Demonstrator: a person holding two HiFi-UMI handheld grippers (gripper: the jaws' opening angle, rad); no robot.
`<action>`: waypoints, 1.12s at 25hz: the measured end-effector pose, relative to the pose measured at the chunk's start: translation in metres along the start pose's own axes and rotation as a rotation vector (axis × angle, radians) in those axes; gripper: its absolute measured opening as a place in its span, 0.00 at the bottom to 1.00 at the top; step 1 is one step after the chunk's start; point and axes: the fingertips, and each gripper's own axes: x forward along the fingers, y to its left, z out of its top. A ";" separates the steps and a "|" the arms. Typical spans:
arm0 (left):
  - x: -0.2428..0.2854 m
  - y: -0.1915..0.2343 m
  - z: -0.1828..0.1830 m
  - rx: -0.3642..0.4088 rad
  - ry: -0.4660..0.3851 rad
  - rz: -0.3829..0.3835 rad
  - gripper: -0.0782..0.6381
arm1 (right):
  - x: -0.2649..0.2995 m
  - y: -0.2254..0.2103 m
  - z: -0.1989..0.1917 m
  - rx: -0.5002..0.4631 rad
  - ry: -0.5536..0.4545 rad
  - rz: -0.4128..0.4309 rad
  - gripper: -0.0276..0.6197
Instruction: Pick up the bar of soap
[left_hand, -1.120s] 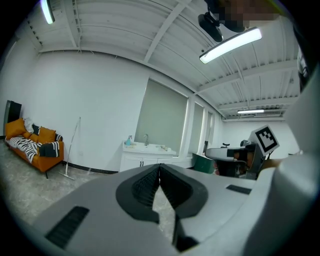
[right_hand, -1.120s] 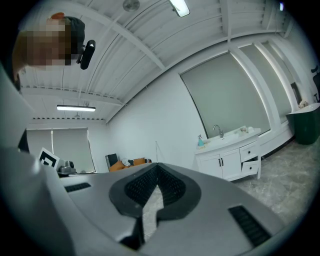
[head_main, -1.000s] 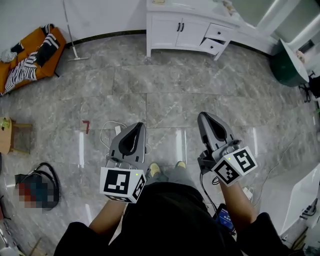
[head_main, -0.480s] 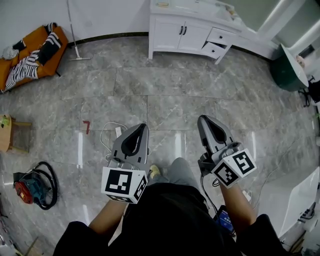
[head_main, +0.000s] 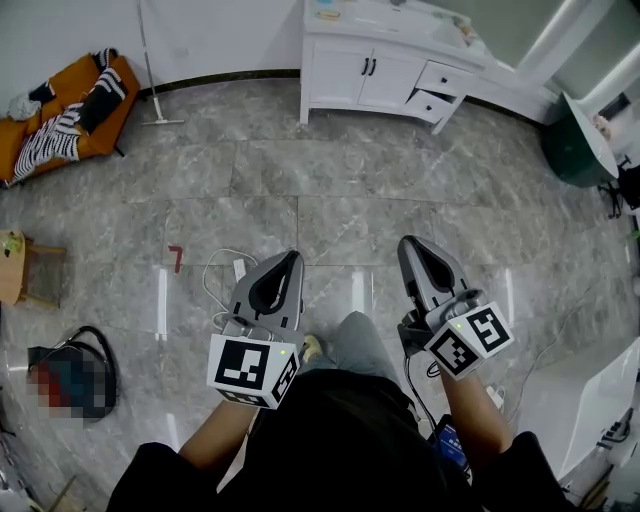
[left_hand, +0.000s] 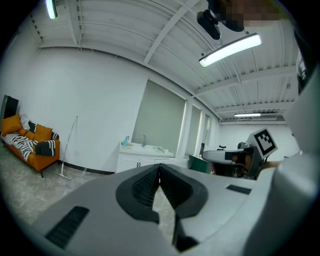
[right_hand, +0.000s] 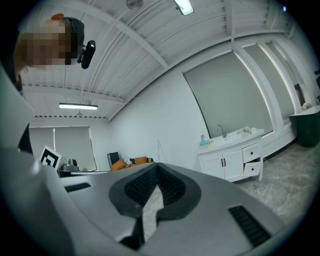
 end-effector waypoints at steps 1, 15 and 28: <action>0.001 -0.001 0.000 0.000 0.000 -0.001 0.12 | 0.000 -0.001 0.000 0.000 0.000 0.001 0.05; 0.009 -0.001 0.008 0.020 -0.020 -0.025 0.12 | 0.013 -0.006 0.002 -0.021 0.005 0.010 0.05; 0.047 0.010 0.017 0.038 -0.026 -0.009 0.12 | 0.050 -0.035 0.005 -0.026 -0.005 0.048 0.05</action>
